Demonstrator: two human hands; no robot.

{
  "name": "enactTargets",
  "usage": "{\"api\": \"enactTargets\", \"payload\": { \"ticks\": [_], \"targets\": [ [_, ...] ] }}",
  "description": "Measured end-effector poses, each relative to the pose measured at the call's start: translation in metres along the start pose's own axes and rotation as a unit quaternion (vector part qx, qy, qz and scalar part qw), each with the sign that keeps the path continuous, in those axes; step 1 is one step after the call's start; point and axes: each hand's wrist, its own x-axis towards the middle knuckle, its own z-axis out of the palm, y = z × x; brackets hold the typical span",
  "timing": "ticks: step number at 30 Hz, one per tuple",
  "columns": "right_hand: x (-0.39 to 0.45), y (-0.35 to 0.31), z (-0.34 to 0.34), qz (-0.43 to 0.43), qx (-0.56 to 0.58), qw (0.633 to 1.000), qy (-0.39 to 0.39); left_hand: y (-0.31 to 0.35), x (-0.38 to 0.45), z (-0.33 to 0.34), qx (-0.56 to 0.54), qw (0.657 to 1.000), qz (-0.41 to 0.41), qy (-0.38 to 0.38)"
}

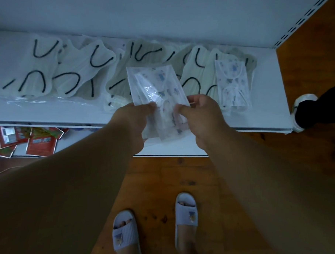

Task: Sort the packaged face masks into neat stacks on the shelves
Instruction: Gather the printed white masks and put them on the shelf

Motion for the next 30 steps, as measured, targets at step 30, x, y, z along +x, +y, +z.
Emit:
{"api": "enactTargets", "payload": {
  "ticks": [30],
  "targets": [
    [0.012,0.028,-0.072,-0.111,-0.418,0.899,0.067,-0.013,0.005,0.066,0.194,0.972,0.089,0.100]
  ]
}}
